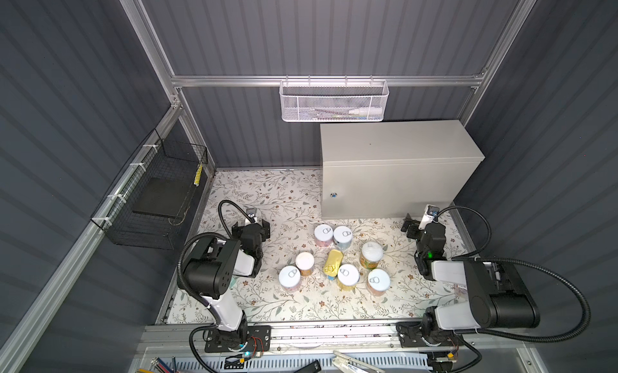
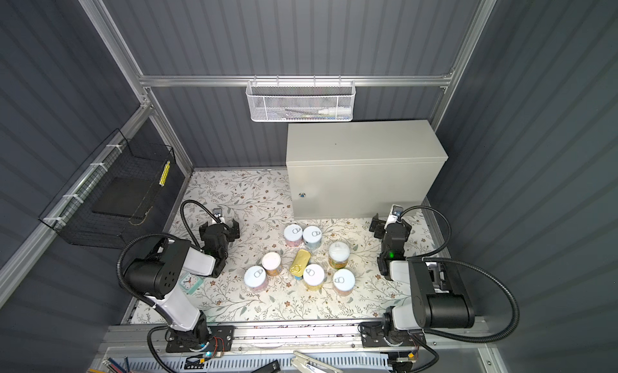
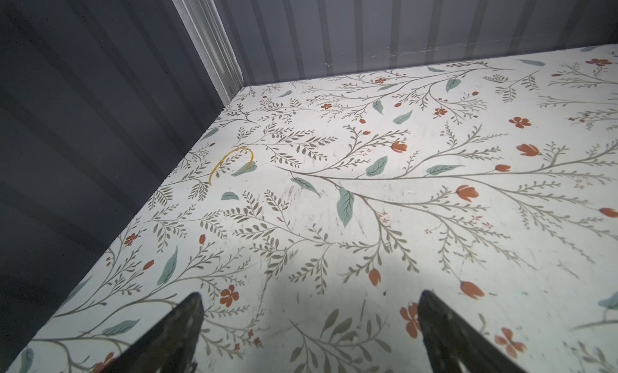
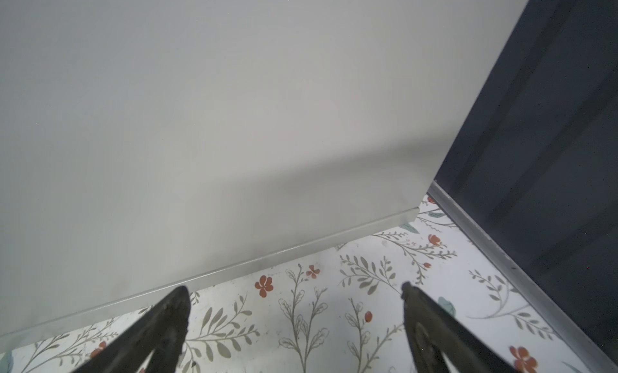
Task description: Place and organize the canned foods onto the counter
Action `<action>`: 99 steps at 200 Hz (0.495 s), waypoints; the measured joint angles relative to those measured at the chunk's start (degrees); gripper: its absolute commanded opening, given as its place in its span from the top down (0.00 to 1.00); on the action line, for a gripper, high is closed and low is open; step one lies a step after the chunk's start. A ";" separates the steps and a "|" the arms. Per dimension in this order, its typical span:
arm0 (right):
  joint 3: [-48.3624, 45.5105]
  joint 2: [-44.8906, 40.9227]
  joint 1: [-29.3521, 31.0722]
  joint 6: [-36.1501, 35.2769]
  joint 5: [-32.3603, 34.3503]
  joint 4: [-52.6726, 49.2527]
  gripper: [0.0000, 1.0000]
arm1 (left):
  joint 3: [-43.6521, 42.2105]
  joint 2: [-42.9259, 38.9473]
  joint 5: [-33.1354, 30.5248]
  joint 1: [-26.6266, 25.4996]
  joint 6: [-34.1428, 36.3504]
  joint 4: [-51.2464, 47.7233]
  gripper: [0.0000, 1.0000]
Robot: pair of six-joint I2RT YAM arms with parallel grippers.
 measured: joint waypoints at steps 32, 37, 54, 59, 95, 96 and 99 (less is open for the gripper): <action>5.40 -6.34 1.01 1.07 1.97 -8.55 0.01 | 0.00 0.00 0.00 0.00 0.02 0.00 0.00; 5.55 -6.80 1.11 1.22 2.10 -8.96 0.01 | 0.00 0.00 0.00 0.00 0.00 0.00 0.00; 5.66 -8.20 1.92 1.22 2.08 -12.02 0.01 | 0.00 0.00 0.00 0.00 0.02 0.00 0.00; 5.66 -8.61 2.21 1.25 2.03 -13.03 0.01 | 0.00 0.00 0.00 0.00 0.02 0.00 0.00; 7.13 -13.29 3.23 4.74 0.96 -21.97 0.01 | 0.00 0.00 0.00 0.00 0.00 0.00 0.00; 7.26 -13.40 3.23 4.76 0.94 -22.21 0.01 | 0.00 0.00 0.00 0.00 0.02 0.00 0.00; 7.76 -13.68 3.23 5.22 0.72 -23.39 0.01 | 0.00 0.00 0.00 0.00 0.02 0.00 0.00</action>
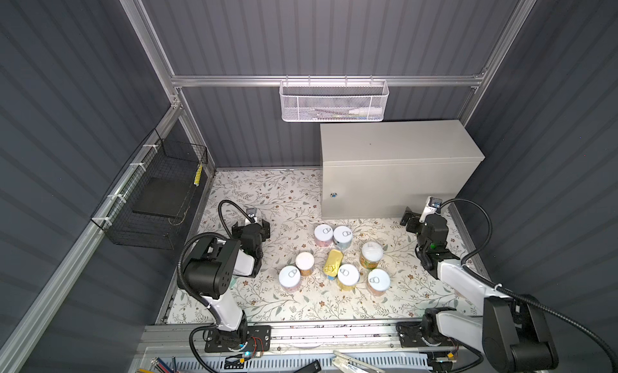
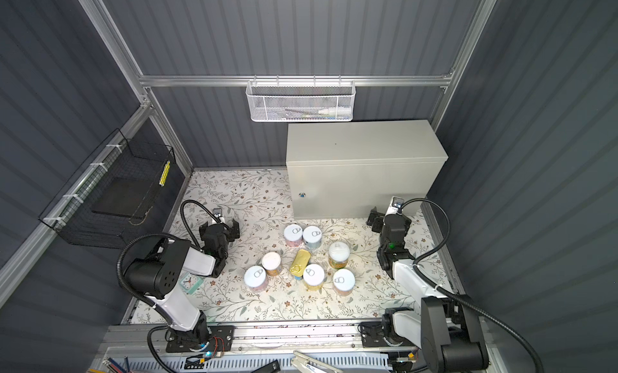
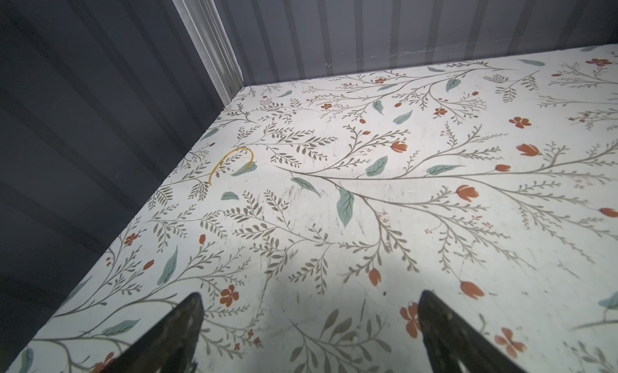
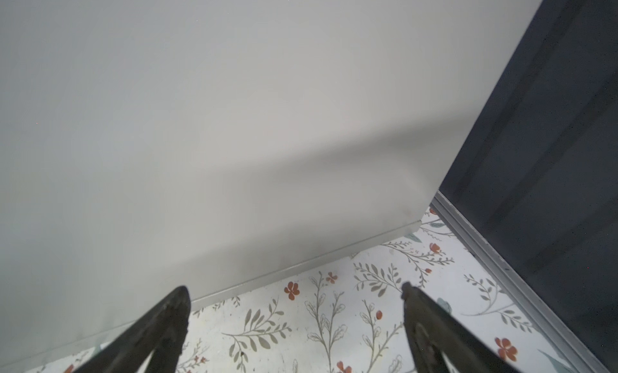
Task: Place and organize the canned foods onto the counter
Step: 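Move both grippers toward the cluster of cans, right over the white-lidded can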
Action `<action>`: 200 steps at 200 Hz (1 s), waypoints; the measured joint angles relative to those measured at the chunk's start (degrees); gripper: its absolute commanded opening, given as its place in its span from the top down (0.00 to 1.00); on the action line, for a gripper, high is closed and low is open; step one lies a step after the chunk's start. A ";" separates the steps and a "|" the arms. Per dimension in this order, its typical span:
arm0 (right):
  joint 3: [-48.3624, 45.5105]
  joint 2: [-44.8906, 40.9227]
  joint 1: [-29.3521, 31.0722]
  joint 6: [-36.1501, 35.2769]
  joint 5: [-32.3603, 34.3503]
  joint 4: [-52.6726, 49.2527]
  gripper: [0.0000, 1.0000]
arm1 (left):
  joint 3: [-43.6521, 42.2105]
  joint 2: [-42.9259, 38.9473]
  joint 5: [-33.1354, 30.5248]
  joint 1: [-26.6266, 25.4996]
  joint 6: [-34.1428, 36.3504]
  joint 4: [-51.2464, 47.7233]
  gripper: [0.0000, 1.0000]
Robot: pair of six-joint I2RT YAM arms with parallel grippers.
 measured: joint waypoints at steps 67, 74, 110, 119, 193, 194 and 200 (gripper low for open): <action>5.42 -11.19 0.26 5.46 -6.54 -16.94 0.01 | 0.28 0.00 0.09 0.11 -0.15 -0.66 0.00; 5.66 -12.02 0.26 5.92 -7.21 -18.88 0.01 | 0.61 0.00 0.26 0.28 -0.33 -1.22 0.00; 7.39 -15.19 0.42 7.26 -11.28 -28.41 0.01 | 1.01 0.00 0.33 1.11 -0.70 -2.10 0.00; 7.63 -16.11 0.57 7.45 -12.22 -30.58 0.01 | 1.01 -0.02 0.48 1.11 -0.68 -2.05 0.00; 10.95 -21.53 6.01 8.92 -15.45 -46.90 0.01 | 7.28 -13.70 -8.33 -2.43 -5.16 -22.23 0.00; 11.04 -21.53 6.16 8.92 -15.45 -47.06 0.01 | 7.54 -13.94 -8.68 -2.60 -5.29 -22.99 0.00; 11.78 -21.55 7.19 9.16 -15.43 -48.39 0.01 | 8.63 -14.97 -9.90 -3.34 -5.84 -25.68 0.00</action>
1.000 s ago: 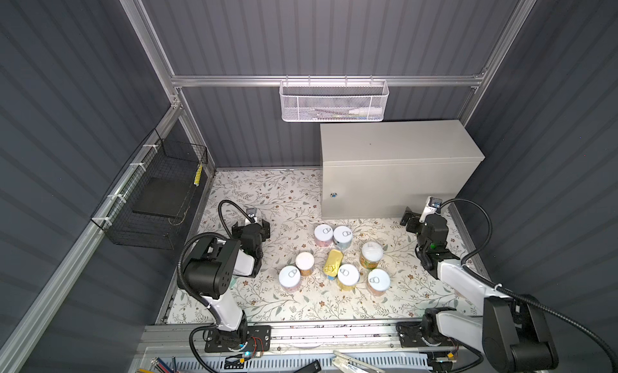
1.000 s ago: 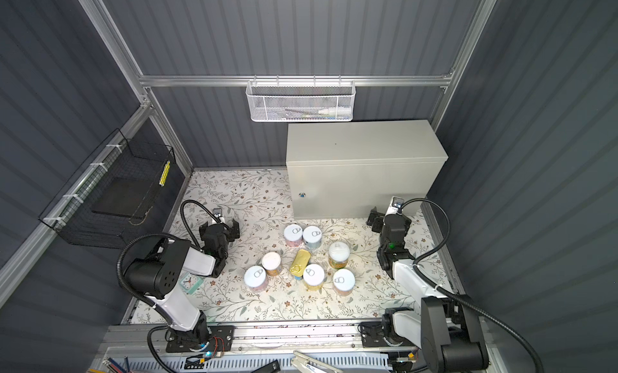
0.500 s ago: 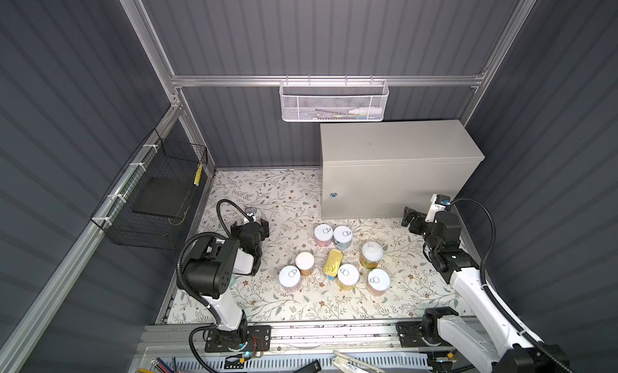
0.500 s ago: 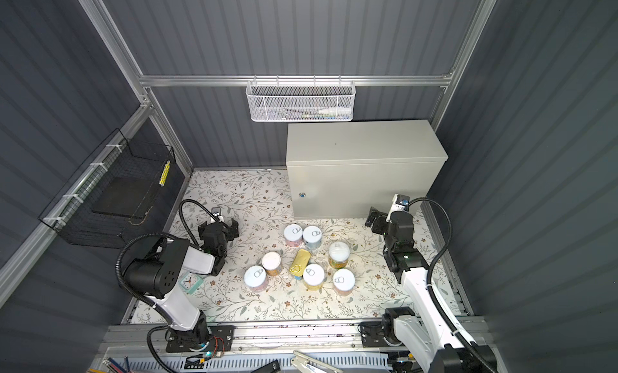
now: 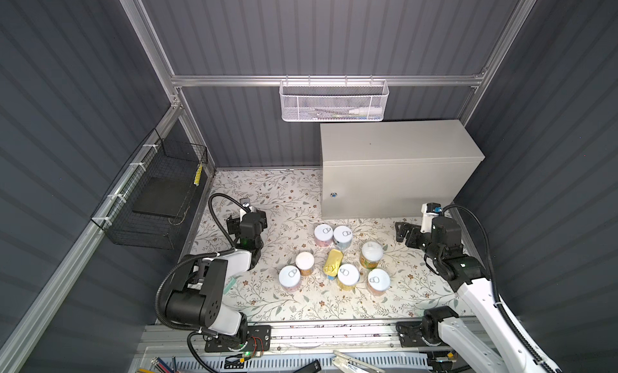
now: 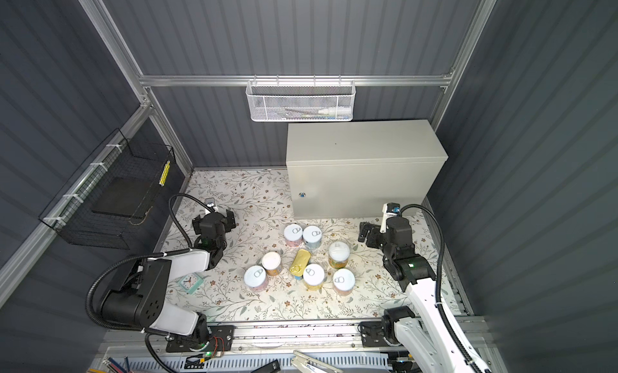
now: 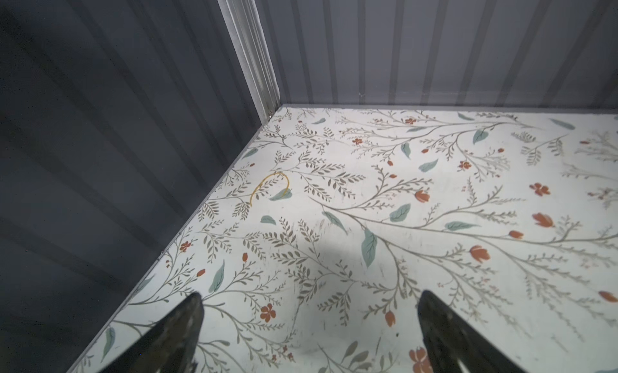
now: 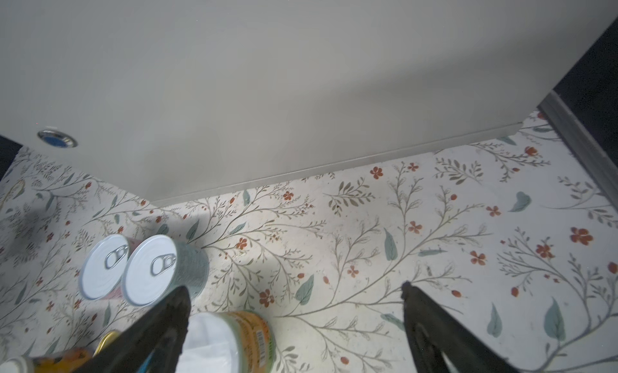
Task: Place and organize the canned foods onto the counter
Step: 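Move both grippers toward the cluster of cans, right over the white-lidded can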
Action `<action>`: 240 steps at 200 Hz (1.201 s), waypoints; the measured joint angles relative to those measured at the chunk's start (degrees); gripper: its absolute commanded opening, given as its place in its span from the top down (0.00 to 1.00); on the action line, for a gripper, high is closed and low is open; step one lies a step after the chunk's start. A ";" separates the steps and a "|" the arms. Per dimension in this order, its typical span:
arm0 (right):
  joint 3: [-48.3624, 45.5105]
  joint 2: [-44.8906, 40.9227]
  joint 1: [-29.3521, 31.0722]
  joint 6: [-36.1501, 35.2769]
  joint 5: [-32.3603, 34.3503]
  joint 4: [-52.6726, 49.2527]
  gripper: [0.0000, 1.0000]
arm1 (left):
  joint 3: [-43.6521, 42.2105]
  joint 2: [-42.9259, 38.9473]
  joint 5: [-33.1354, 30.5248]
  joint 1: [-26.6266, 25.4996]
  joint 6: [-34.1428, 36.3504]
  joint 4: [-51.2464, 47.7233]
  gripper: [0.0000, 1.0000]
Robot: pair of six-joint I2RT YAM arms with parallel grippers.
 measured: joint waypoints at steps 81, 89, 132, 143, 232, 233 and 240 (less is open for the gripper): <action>3.39 3.98 17.18 5.29 1.36 -12.31 0.01 | 16.48 -14.69 -0.33 -8.09 -7.87 -36.00 0.00; 3.39 4.26 18.43 5.92 1.46 -12.81 0.01 | 16.96 -15.74 1.07 -8.09 -8.63 -38.07 0.00; 3.37 6.43 23.10 9.44 2.21 -13.75 0.01 | 17.00 -20.98 9.57 -8.72 -12.61 -47.43 0.00; 3.37 7.34 23.98 10.08 2.27 -13.68 0.01 | 17.00 -21.27 11.47 -9.51 -13.42 -49.27 0.00; 2.84 14.60 25.53 14.93 3.58 -9.90 0.01 | 16.98 -22.03 16.63 -23.71 -17.64 -57.40 0.00; 2.82 14.64 25.53 14.95 3.58 -9.86 0.01 | 16.98 -22.05 16.63 -23.80 -17.66 -57.44 0.00; 2.82 14.97 25.57 15.21 3.74 -9.62 0.01 | 16.98 -22.12 16.63 -24.85 -17.84 -57.70 0.00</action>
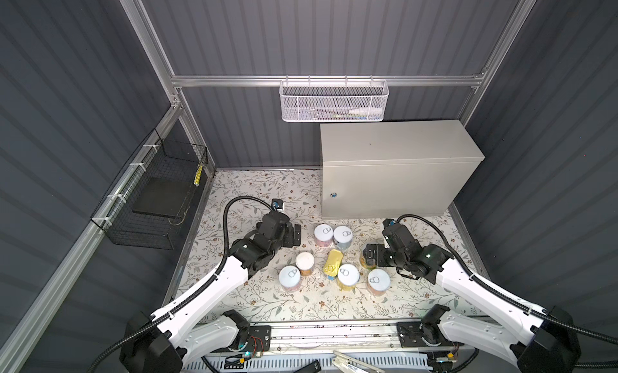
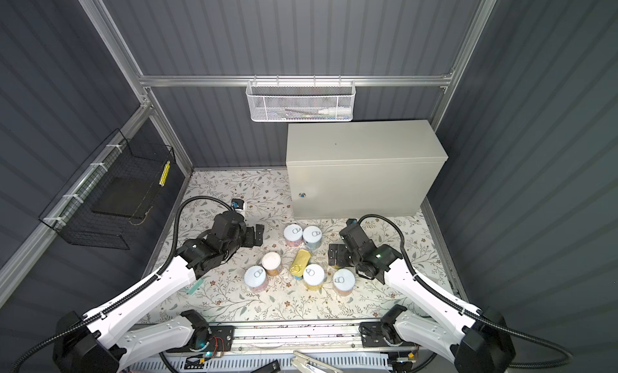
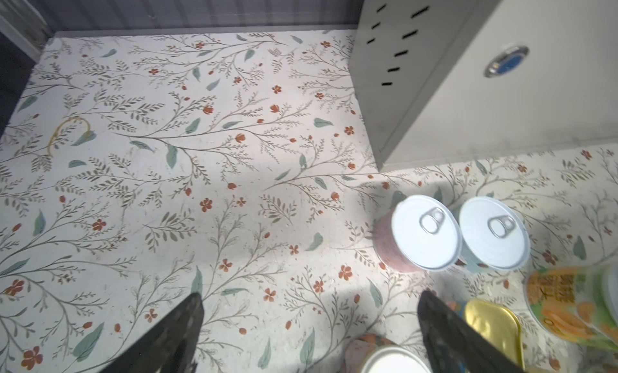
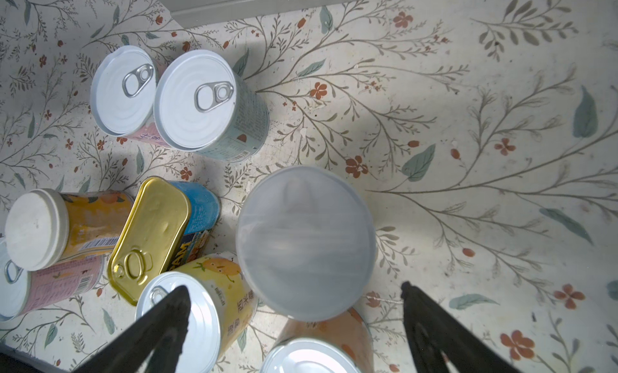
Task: Place and organize the canned foods onto the counter
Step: 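Move both grippers toward the cluster of cans, right over the white-lidded can, then close the right gripper on the tall white-lidded can while the left gripper approaches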
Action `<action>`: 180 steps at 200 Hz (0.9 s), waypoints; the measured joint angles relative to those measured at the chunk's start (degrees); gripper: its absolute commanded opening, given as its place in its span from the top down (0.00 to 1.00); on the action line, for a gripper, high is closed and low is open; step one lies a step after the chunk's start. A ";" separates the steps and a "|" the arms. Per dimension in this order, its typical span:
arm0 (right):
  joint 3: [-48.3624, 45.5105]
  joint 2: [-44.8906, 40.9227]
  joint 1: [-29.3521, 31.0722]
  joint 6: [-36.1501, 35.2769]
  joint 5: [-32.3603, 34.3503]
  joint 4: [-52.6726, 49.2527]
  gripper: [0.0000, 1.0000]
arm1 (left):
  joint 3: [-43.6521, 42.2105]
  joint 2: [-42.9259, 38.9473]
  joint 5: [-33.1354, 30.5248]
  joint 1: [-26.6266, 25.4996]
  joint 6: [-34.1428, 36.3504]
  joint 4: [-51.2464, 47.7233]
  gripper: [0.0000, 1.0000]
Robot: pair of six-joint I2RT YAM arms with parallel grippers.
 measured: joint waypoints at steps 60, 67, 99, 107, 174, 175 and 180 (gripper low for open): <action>0.00 2.95 0.17 1.25 0.94 1.11 0.07 | -0.04 -0.31 -0.11 -6.40 -1.25 -0.74 0.00; 0.00 3.39 0.24 1.27 1.09 1.20 0.08 | -0.11 -0.17 -0.15 -6.88 -1.22 -0.59 0.00; 0.11 5.90 0.63 1.42 1.75 1.40 0.09 | -0.15 2.27 -0.28 -8.04 -1.20 0.55 0.00; 0.22 7.04 0.79 1.40 1.97 1.38 0.09 | -0.15 2.97 -0.26 -8.26 -1.20 0.96 0.00; 2.32 11.58 1.77 0.74 3.72 1.31 0.31 | -1.27 4.00 -0.07 -8.39 -0.76 4.15 0.00; 2.34 11.58 1.77 0.50 3.69 1.29 0.32 | -1.29 4.02 -0.04 -8.39 -0.74 4.15 0.00; 2.36 11.61 1.77 0.85 3.67 1.36 0.34 | -1.49 4.09 -0.02 -8.44 -0.68 4.33 0.00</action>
